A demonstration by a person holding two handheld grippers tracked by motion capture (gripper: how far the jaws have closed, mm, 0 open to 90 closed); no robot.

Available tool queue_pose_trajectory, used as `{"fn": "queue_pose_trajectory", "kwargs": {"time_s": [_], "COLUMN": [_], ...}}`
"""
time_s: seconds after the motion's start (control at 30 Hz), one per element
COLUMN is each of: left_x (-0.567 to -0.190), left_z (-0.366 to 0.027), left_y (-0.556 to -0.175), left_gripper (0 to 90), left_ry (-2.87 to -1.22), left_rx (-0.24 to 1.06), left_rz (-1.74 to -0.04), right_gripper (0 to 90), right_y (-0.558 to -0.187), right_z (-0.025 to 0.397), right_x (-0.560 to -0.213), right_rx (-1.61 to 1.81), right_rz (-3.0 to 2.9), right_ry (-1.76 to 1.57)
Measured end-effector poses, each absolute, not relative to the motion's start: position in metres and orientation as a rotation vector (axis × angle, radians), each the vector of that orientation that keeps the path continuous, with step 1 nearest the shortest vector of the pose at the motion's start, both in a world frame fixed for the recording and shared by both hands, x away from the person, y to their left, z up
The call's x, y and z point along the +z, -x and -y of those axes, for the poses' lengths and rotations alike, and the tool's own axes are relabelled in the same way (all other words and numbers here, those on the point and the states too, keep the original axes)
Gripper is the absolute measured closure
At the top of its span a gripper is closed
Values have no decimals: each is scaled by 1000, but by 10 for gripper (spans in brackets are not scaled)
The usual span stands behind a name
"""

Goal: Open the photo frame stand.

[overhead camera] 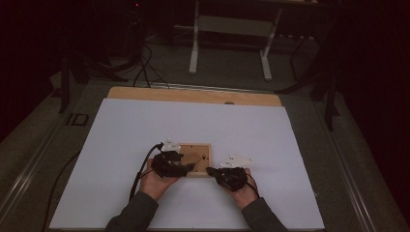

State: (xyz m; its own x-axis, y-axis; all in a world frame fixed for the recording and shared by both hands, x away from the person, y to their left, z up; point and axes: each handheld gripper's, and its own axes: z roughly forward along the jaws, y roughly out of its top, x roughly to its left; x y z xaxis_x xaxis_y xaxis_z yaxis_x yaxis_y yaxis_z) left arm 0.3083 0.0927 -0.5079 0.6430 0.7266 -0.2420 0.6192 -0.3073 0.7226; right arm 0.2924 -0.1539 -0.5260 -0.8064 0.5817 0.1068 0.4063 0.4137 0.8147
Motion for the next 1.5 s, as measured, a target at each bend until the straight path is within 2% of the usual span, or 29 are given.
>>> {"fn": "queue_pose_trajectory", "kwargs": {"time_s": [0.43,0.5,0.67,1.07,1.33,1.5], "left_x": [-512,-512,-515,-515,-514,-513], "left_z": [-93,-93,-93,-94,-92,-91], "left_y": [-320,-321,-323,-325,-324,-322], "left_gripper": [427,431,507,539,545,546], "left_ry": [-1921,-1924,-1941,-1949,-1962,-1974], "left_rx": [2,-4,-30,-64,-44,-20], "left_rz": [-1121,-1126,-1142,-1156,-1153,-1143], "right_gripper": [897,897,897,894,841,759], "right_y": [-293,-293,-293,-293,-293,-294], "right_z": [154,154,154,154,153,154], "right_x": [-526,-526,-526,-526,-526,-523], "right_rx": [1343,1343,1342,1342,1333,1326], "right_rz": [-2475,-2475,-2476,-2476,-2475,-2457], "right_ry": [-870,-870,-869,-863,-863,-870]}}
